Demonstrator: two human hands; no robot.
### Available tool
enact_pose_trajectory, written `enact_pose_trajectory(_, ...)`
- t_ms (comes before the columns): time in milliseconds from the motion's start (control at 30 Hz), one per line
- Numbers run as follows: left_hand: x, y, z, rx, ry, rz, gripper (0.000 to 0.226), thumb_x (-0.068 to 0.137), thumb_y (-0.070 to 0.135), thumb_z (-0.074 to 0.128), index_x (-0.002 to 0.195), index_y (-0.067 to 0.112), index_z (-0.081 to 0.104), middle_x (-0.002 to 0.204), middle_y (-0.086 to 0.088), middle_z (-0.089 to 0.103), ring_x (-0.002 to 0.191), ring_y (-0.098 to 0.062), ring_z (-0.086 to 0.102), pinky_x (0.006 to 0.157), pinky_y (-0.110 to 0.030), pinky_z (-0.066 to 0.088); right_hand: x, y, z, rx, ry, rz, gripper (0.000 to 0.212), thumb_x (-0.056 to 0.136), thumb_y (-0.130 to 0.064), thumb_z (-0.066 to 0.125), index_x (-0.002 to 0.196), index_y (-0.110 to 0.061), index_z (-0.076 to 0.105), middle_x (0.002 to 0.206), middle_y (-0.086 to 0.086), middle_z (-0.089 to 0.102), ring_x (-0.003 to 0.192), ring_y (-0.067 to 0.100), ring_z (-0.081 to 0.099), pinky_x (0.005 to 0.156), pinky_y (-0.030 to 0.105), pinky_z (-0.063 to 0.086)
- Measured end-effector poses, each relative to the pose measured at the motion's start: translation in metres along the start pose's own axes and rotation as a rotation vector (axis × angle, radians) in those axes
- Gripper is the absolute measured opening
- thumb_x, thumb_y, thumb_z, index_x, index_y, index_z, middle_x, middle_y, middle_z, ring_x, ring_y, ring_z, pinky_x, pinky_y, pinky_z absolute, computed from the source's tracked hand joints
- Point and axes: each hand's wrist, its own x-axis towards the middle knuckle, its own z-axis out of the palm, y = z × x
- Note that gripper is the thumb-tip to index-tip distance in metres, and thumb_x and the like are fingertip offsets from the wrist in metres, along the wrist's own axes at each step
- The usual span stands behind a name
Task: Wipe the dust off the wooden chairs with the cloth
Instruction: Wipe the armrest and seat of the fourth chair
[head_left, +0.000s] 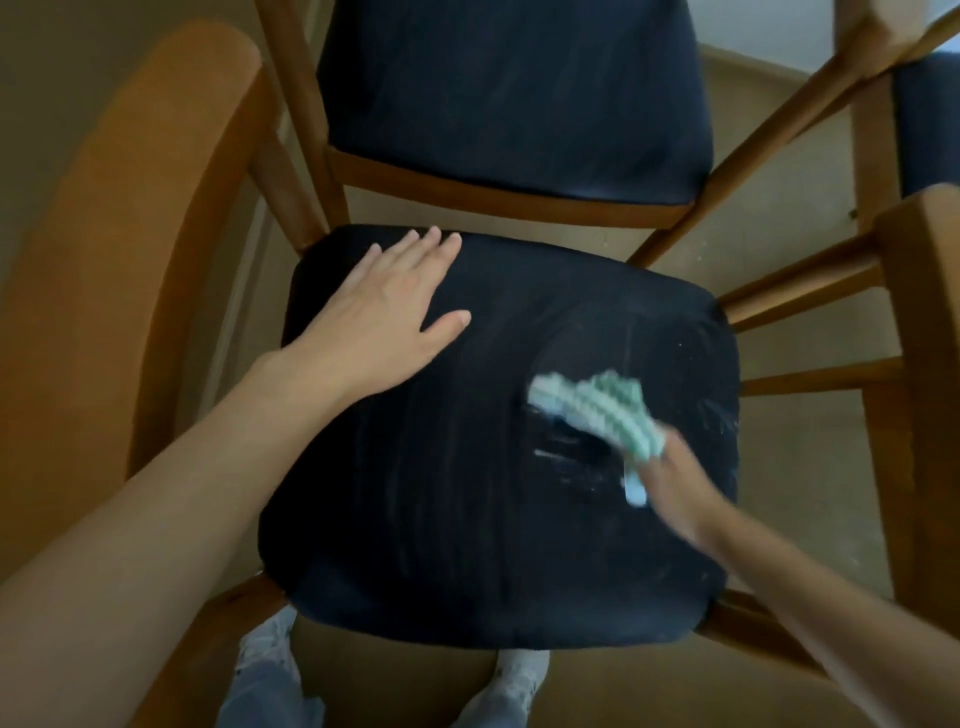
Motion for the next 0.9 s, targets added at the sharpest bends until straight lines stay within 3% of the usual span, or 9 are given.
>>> enact_pose_trajectory(67, 0.006, 0.011, 0.007, -0.018, -0.005, 0.02, 0.067, 0.097, 0.042, 0.037, 0.151, 0.02, 0.003, 0.159, 0.001, 0.003, 0.145, -0.012, 0.0, 0.118, -0.032, -0.001, 0.058, -0.004, -0.021, 0.076, 0.123, 0.027, 0.056, 0.08, -0.063, 0.04, 0.113, -0.022, 0.057, 0.097, -0.015, 0.059, 0.086, -0.005, 0.054, 0.076, 0.019, 0.04)
enact_pose_trajectory(100, 0.008, 0.014, 0.013, -0.018, -0.01, 0.03, 0.067, 0.097, 0.042, 0.037, 0.151, 0.02, 0.003, 0.159, 0.001, 0.002, 0.145, -0.012, 0.0, 0.118, -0.032, -0.001, 0.087, -0.009, -0.03, 0.091, 0.211, 0.059, 0.067, 0.081, -0.063, 0.037, 0.125, -0.017, 0.055, 0.11, -0.006, 0.061, 0.095, 0.001, 0.054, 0.08, 0.021, 0.04)
enact_pose_trajectory(167, 0.01, 0.016, 0.028, 0.008, -0.042, 0.033, 0.068, 0.097, 0.043, 0.037, 0.151, 0.021, 0.002, 0.159, 0.001, 0.001, 0.145, -0.011, -0.001, 0.118, -0.031, -0.001, 0.125, -0.001, -0.041, 0.123, 0.347, 0.057, 0.064, 0.087, -0.052, 0.035, 0.139, -0.017, 0.044, 0.131, 0.001, 0.054, 0.111, 0.013, 0.052, 0.089, 0.023, 0.038)
enact_pose_trajectory(267, 0.013, 0.015, 0.041, 0.116, -0.093, 0.023, 0.07, 0.096, 0.046, 0.035, 0.15, 0.021, -0.003, 0.159, 0.0, -0.004, 0.145, -0.013, -0.004, 0.117, -0.032, -0.002, 0.181, 0.005, -0.041, 0.039, 0.407, 0.116, 0.049, 0.093, -0.045, 0.033, 0.133, -0.02, 0.046, 0.132, 0.007, 0.053, 0.119, 0.028, 0.05, 0.096, 0.037, 0.039)
enact_pose_trajectory(333, 0.017, 0.017, 0.039, 0.122, -0.066, 0.027, 0.07, 0.096, 0.046, 0.035, 0.15, 0.021, -0.002, 0.159, 0.0, -0.003, 0.145, -0.013, -0.003, 0.118, -0.032, 0.0, 0.197, 0.007, -0.028, -0.13, 0.282, 0.189, 0.052, 0.091, -0.045, 0.033, 0.138, -0.024, 0.041, 0.143, 0.007, 0.044, 0.133, 0.03, 0.037, 0.106, 0.046, 0.03)
enact_pose_trajectory(433, 0.022, 0.018, 0.032, 0.113, -0.011, 0.032, 0.07, 0.095, 0.044, 0.037, 0.151, 0.019, 0.001, 0.159, -0.002, 0.001, 0.146, -0.015, 0.0, 0.118, -0.033, 0.001, 0.19, 0.012, -0.007, -0.449, 0.174, 0.161, 0.053, 0.098, -0.025, 0.036, 0.149, -0.033, 0.02, 0.159, -0.008, 0.008, 0.146, 0.017, -0.001, 0.116, 0.047, 0.001)
enact_pose_trajectory(533, 0.024, 0.016, 0.031, 0.103, -0.009, 0.017, 0.069, 0.096, 0.043, 0.037, 0.151, 0.019, 0.002, 0.159, -0.002, 0.002, 0.146, -0.015, 0.001, 0.118, -0.033, 0.001, 0.156, 0.008, 0.008, -0.442, 0.154, -0.017, 0.062, 0.095, -0.012, 0.042, 0.149, -0.033, 0.018, 0.159, -0.009, 0.003, 0.146, 0.015, -0.007, 0.115, 0.047, -0.002)
enact_pose_trajectory(667, 0.018, 0.016, 0.035, 0.06, -0.044, 0.002, 0.068, 0.097, 0.041, 0.039, 0.151, 0.019, 0.004, 0.159, -0.003, 0.003, 0.146, -0.016, 0.002, 0.117, -0.033, 0.001, 0.086, 0.007, 0.048, -0.323, -0.009, -0.147, 0.069, 0.092, -0.01, 0.05, 0.145, -0.04, 0.018, 0.155, -0.019, 0.001, 0.141, 0.004, -0.013, 0.114, 0.042, -0.005)
enact_pose_trajectory(900, -0.006, 0.022, 0.03, 0.049, -0.126, -0.004, 0.068, 0.097, 0.041, 0.041, 0.151, 0.019, 0.006, 0.159, -0.004, 0.006, 0.145, -0.017, 0.006, 0.117, -0.034, 0.005, -0.059, 0.0, 0.081, -0.398, -0.564, -0.219, 0.081, 0.084, 0.001, 0.042, 0.147, -0.04, 0.013, 0.148, -0.027, -0.016, 0.132, -0.005, -0.032, 0.104, 0.024, -0.029)
